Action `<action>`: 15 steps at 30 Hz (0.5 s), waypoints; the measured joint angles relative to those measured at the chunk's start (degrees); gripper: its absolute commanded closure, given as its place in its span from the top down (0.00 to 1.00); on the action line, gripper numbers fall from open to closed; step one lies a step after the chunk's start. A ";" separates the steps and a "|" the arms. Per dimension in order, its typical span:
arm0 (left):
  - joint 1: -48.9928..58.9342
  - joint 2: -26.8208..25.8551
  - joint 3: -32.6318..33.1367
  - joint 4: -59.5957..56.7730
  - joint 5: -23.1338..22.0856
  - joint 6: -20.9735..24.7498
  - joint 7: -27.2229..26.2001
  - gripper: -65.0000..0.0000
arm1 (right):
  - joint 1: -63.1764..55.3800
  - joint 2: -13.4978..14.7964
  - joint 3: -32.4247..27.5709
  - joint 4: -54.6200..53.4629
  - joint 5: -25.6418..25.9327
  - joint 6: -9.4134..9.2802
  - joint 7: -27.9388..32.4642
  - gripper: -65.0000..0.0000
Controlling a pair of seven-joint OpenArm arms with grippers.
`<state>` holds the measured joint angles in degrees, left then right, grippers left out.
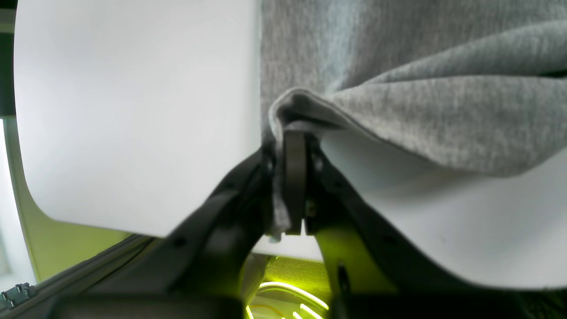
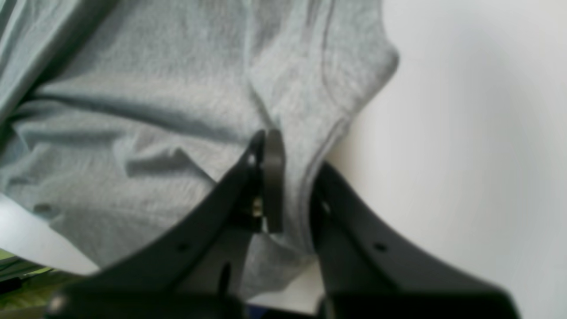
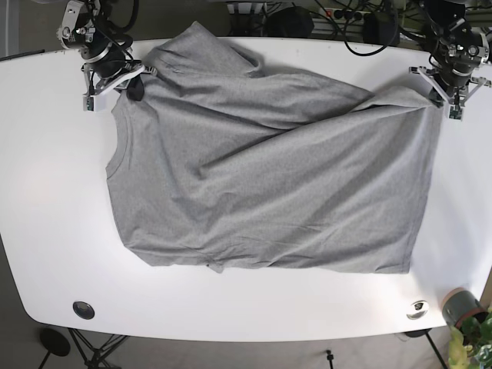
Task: Fold the T-shirt properly
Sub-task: 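Pull the shoulder edge away from the hem with both grippers to flatten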
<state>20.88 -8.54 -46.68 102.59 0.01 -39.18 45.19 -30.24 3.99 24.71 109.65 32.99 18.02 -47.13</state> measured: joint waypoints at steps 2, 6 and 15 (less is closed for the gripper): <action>0.46 0.02 -2.23 0.07 -0.04 -1.20 -0.17 0.00 | -0.87 0.00 0.07 0.17 0.00 0.00 -0.04 0.03; 0.55 -0.11 -3.98 0.02 0.66 -1.14 0.42 0.00 | -1.16 0.00 0.07 0.17 -0.02 0.00 -0.11 0.03; -0.42 -0.04 -3.91 1.77 0.59 -1.16 0.44 0.00 | 0.72 0.76 0.04 0.20 -0.02 0.00 -0.09 0.03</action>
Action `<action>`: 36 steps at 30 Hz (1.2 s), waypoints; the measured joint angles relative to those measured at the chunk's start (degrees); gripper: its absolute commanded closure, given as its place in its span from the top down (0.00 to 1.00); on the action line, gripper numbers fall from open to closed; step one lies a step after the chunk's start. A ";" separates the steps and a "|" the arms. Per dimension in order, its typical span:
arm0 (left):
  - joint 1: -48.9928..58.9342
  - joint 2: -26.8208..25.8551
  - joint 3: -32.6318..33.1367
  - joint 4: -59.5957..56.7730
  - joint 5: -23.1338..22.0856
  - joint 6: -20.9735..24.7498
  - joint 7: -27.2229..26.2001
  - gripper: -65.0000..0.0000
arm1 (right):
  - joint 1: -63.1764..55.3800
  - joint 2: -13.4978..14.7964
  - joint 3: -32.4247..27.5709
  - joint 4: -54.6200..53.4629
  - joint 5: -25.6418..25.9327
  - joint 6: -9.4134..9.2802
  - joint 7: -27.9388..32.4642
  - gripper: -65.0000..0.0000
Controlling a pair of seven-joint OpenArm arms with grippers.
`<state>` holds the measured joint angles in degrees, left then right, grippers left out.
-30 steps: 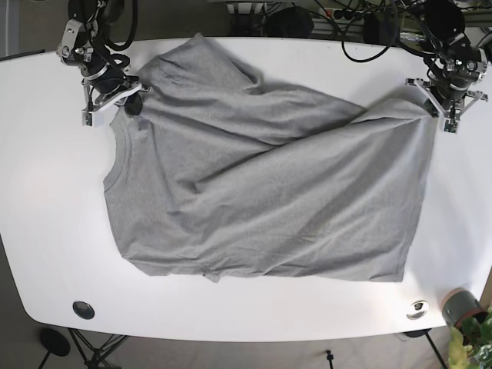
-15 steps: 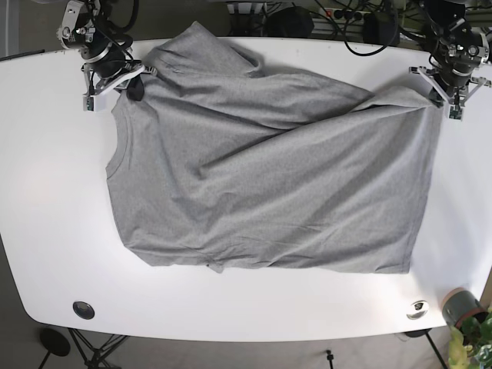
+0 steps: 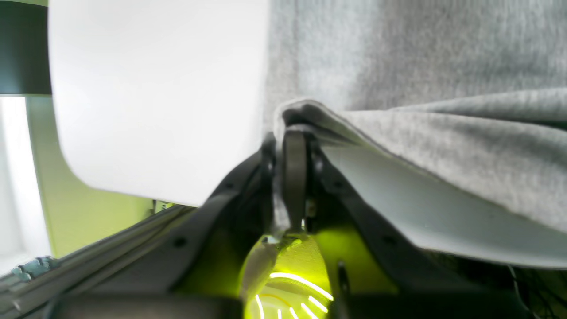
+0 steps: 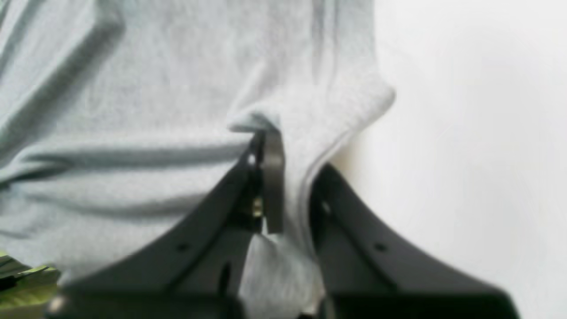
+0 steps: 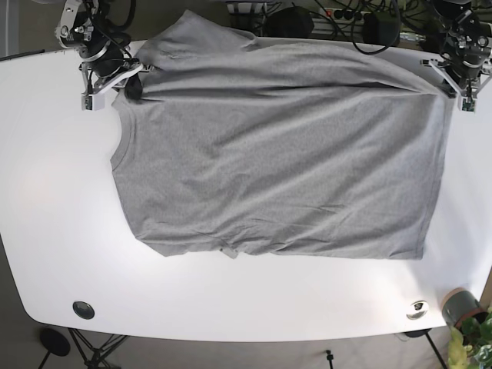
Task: Fold the T-shirt properly
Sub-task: 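Pull the shoulder edge away from the hem with both grippers to flatten, then drag the shoulder corner outward with the right gripper while the left holds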
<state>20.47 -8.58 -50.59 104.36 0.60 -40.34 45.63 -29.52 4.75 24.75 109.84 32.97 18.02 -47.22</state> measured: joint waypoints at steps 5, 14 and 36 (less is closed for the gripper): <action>-2.93 0.35 0.07 0.66 -0.20 0.00 -0.09 0.00 | 0.70 0.11 -0.04 0.00 0.00 0.00 0.00 0.03; -9.07 1.14 1.22 0.59 0.87 0.02 0.22 0.00 | 6.05 0.09 -0.09 -0.52 -0.20 0.00 -0.39 0.03; -10.49 0.50 3.41 -1.36 0.68 -0.02 0.20 0.00 | 3.39 0.98 0.00 -7.52 8.24 0.00 0.09 0.71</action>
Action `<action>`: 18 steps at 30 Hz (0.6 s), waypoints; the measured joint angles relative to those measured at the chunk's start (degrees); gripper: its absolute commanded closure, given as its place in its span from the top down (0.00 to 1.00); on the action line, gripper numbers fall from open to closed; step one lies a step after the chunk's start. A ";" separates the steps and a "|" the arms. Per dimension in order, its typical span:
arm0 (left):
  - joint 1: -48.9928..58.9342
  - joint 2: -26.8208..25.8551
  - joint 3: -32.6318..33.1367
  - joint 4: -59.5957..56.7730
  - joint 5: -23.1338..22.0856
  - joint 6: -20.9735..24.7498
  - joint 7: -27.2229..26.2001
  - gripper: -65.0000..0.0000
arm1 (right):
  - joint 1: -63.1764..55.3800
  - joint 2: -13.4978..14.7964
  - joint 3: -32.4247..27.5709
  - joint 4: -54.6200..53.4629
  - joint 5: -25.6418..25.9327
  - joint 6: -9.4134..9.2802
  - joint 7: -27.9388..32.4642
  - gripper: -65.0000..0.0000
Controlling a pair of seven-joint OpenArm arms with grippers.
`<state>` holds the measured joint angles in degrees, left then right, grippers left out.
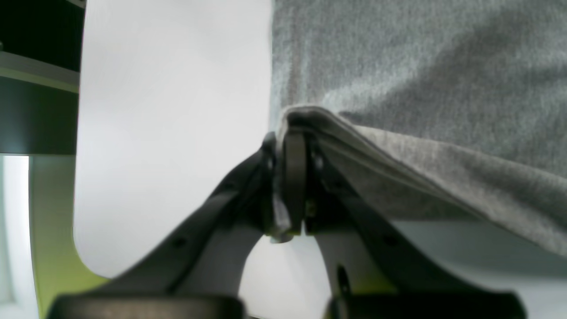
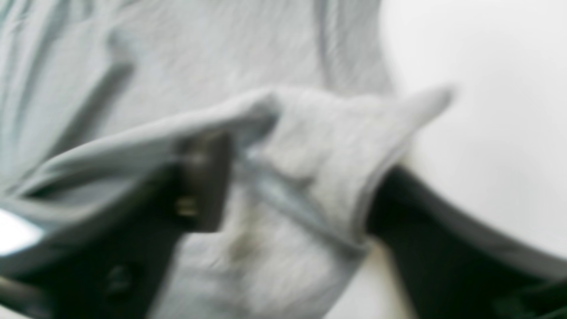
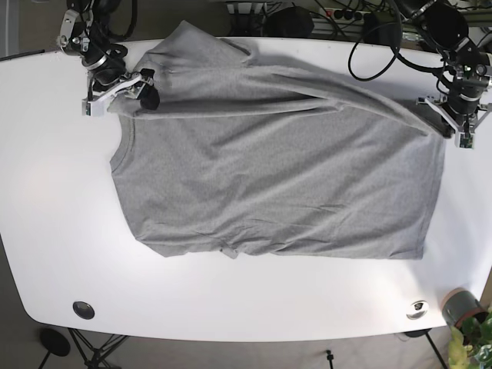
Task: Fold the T-shirt properly
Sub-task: 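Drag the shoulder corner outward with the right gripper while the left holds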
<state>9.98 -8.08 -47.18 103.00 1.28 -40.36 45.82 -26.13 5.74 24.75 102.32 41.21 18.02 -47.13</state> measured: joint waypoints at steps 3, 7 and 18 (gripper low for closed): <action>0.17 -0.92 0.00 -1.18 0.02 0.00 0.00 0.00 | -1.64 0.04 0.00 0.00 1.70 -0.04 0.00 0.70; 0.13 -1.77 -0.02 -1.29 0.02 0.04 -0.02 0.00 | -3.37 0.22 0.00 0.02 2.40 -0.02 0.57 0.70; 0.04 -1.66 0.00 -1.33 0.00 0.02 -0.02 0.00 | -8.24 0.15 2.49 0.68 4.09 0.81 1.51 0.70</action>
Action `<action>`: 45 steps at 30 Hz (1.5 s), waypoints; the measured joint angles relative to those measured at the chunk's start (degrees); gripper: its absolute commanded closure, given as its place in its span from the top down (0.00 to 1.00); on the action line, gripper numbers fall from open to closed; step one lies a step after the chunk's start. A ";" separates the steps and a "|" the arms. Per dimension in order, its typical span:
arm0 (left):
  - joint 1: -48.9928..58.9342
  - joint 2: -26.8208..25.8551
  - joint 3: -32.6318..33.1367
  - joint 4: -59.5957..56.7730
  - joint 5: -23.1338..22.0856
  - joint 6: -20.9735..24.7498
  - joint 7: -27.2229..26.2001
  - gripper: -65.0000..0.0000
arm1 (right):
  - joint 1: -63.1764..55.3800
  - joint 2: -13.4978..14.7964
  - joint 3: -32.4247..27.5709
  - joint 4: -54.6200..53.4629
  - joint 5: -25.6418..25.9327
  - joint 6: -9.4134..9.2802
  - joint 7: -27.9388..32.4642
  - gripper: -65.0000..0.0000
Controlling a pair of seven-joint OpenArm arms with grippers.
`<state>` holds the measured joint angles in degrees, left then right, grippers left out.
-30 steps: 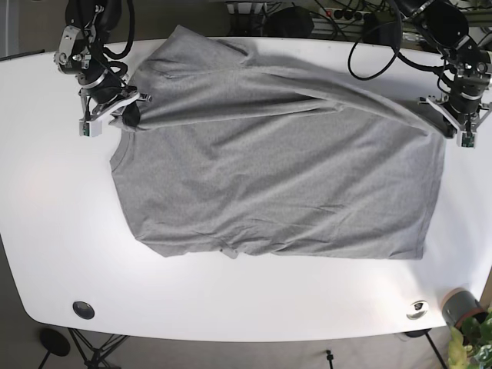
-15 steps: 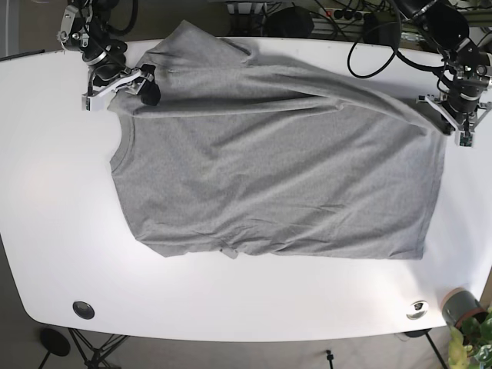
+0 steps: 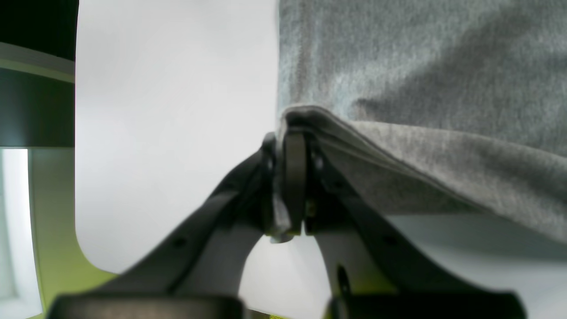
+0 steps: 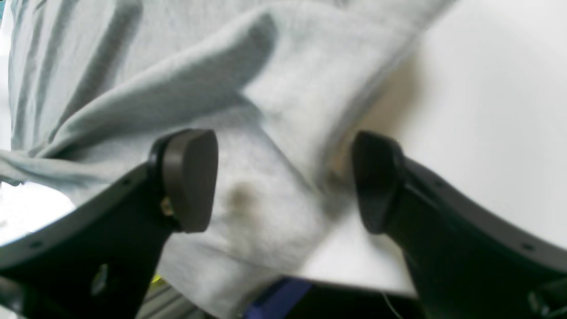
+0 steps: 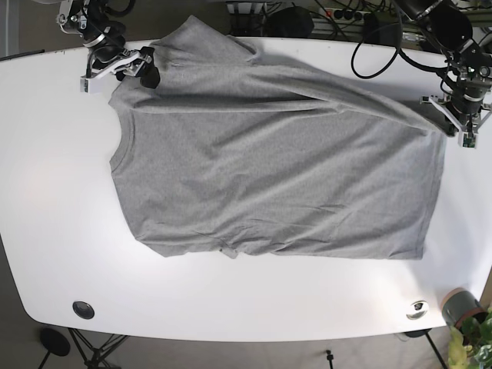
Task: Fold the T-shirt properly
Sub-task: 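Drag the shoulder corner outward with the right gripper while the left holds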
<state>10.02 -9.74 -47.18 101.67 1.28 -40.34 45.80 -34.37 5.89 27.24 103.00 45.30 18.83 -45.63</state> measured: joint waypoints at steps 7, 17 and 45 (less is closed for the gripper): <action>-0.02 0.00 0.00 0.00 0.00 0.00 0.00 0.00 | -4.26 0.09 1.16 2.97 -0.48 -0.68 -0.79 0.70; -0.02 -0.04 0.00 0.00 0.00 0.00 0.00 0.00 | -5.99 -0.02 -2.97 3.82 -0.90 -0.63 0.37 0.70; 1.22 -0.63 0.07 0.02 -0.04 0.00 -0.04 0.00 | -3.61 0.26 -10.82 -0.74 0.09 -0.17 0.35 0.03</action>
<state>11.25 -10.37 -47.11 101.69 1.23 -40.34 45.76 -37.98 6.15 16.43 102.26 45.39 18.65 -45.28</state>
